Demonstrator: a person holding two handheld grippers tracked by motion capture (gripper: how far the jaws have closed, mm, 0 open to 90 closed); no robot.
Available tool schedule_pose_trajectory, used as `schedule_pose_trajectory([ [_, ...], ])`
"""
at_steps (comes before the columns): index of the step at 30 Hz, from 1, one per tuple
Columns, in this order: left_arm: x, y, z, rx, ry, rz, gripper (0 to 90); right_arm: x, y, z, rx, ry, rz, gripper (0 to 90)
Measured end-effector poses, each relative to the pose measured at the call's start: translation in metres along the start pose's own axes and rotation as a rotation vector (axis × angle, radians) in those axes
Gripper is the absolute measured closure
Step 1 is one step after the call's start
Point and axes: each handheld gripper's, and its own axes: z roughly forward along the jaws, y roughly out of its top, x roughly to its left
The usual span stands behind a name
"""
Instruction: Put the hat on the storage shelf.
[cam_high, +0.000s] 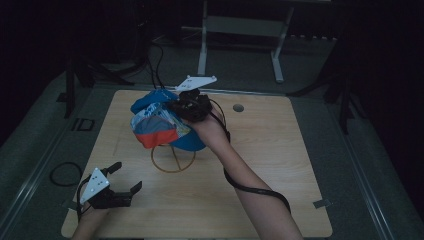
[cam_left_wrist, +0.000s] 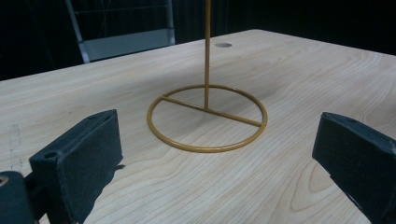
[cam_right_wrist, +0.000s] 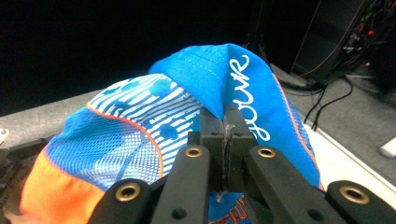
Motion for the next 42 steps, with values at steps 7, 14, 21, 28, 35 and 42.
schedule_pose_trajectory([
  [7, 0.004, -0.002, -0.002, -0.011, 0.006, -0.027, 1.9, -0.009, -0.016, 0.000, 0.005, 0.011, 0.051, 78.3],
  [14, 0.003, -0.002, 0.000, -0.013, -0.003, -0.028, 1.9, -0.014, -0.026, -0.002, 0.011, 0.038, 0.081, 69.5],
  [21, 0.000, -0.002, 0.002, -0.006, -0.015, -0.019, 1.9, -0.019, -0.029, -0.008, -0.002, 0.036, 0.088, 60.5],
  [28, 0.000, -0.002, 0.002, -0.008, -0.018, -0.023, 1.9, -0.021, -0.031, -0.015, -0.014, 0.031, 0.093, 58.5],
  [35, 0.000, -0.003, 0.002, -0.007, -0.023, -0.022, 1.9, -0.022, -0.034, -0.018, -0.019, 0.034, 0.097, 54.1],
  [42, -0.001, -0.003, 0.003, -0.005, -0.024, -0.021, 1.9, -0.018, -0.035, -0.025, -0.036, 0.057, 0.063, 36.9],
])
